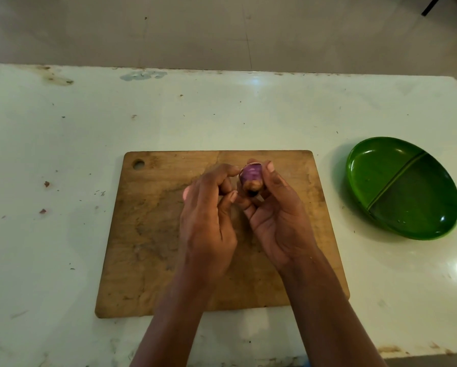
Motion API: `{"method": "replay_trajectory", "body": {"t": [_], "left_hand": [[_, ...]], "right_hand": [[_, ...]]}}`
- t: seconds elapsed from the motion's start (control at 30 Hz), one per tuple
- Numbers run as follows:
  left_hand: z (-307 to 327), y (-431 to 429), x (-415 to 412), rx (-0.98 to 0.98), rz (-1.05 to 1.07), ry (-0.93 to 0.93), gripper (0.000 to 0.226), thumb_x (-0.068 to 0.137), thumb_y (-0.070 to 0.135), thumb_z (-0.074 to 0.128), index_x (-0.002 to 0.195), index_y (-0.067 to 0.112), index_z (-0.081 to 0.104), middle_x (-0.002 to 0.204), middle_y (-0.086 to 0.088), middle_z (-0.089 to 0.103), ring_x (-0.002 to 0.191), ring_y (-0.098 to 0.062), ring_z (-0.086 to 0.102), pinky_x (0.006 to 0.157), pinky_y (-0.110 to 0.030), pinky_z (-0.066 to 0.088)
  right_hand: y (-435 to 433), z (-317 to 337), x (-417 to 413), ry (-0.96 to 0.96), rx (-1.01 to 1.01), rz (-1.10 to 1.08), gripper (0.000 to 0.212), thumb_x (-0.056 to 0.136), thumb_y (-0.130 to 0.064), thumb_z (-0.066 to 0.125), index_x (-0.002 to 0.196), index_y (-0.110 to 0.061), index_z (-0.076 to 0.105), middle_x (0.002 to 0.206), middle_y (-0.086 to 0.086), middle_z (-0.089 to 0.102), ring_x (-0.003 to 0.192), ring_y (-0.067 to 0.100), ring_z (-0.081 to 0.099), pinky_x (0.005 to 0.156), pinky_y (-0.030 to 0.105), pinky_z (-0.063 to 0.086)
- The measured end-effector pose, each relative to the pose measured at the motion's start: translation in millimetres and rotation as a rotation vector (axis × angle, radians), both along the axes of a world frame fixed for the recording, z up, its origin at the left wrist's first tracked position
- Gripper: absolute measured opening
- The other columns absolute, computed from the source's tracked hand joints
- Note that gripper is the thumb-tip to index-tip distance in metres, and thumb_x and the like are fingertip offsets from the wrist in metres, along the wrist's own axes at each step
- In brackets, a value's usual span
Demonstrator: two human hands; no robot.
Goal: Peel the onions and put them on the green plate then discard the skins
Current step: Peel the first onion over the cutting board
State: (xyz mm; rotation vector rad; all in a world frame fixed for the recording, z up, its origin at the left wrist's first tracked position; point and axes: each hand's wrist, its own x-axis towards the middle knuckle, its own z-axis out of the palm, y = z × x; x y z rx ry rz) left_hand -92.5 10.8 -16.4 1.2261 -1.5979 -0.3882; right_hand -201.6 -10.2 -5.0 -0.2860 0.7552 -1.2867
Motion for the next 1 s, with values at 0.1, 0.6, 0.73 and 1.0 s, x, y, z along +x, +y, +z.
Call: {"method": "replay_trajectory", "body": {"t": [0.1, 0.6, 0.73, 1.0], "left_hand": [[0, -1, 2, -0.005, 0.001, 0.044, 0.032, 0.088, 0.007, 0.051, 0.118, 0.018, 0.047, 0.089, 0.003, 0.053, 0.081, -0.009, 0.055, 0.071, -0.041, 0.053], [1, -1, 1, -0.027, 0.033, 0.116, 0.046, 0.075, 0.027, 0.076, 0.115, 0.018, 0.054, 0.106, 0.005, 0.06, 0.094, -0.012, 0.063, 0.08, -0.028, 0.054], [1, -1, 0, -0.04, 0.037, 0.065, 0.048, 0.074, 0.027, 0.077, 0.115, 0.02, 0.053, 0.105, 0.007, 0.059, 0.095, -0.015, 0.062, 0.081, -0.035, 0.054], [1, 0, 1, -0.06, 0.078, 0.054, 0.045, 0.077, 0.019, 0.073, 0.116, 0.019, 0.052, 0.101, 0.015, 0.054, 0.092, -0.007, 0.059, 0.082, -0.023, 0.052]], "right_hand": [[0, 3, 0, 0.008, 0.051, -0.039, 0.04, 0.075, -0.028, 0.065, 0.107, -0.004, 0.06, 0.1, 0.015, 0.062, 0.086, 0.02, 0.062, 0.072, 0.027, 0.056], [-1, -1, 1, -0.013, 0.025, -0.014, 0.042, 0.074, -0.022, 0.07, 0.109, -0.001, 0.06, 0.101, 0.015, 0.061, 0.087, 0.022, 0.061, 0.064, 0.023, 0.055], [-1, -3, 0, -0.004, -0.023, 0.03, 0.042, 0.076, -0.023, 0.071, 0.111, -0.001, 0.06, 0.097, 0.012, 0.065, 0.085, 0.018, 0.065, 0.074, 0.027, 0.054], [1, -6, 0, -0.042, -0.059, 0.077, 0.064, 0.054, -0.031, 0.091, 0.106, -0.003, 0.066, 0.097, 0.012, 0.067, 0.085, 0.017, 0.066, 0.064, 0.02, 0.054]]}}
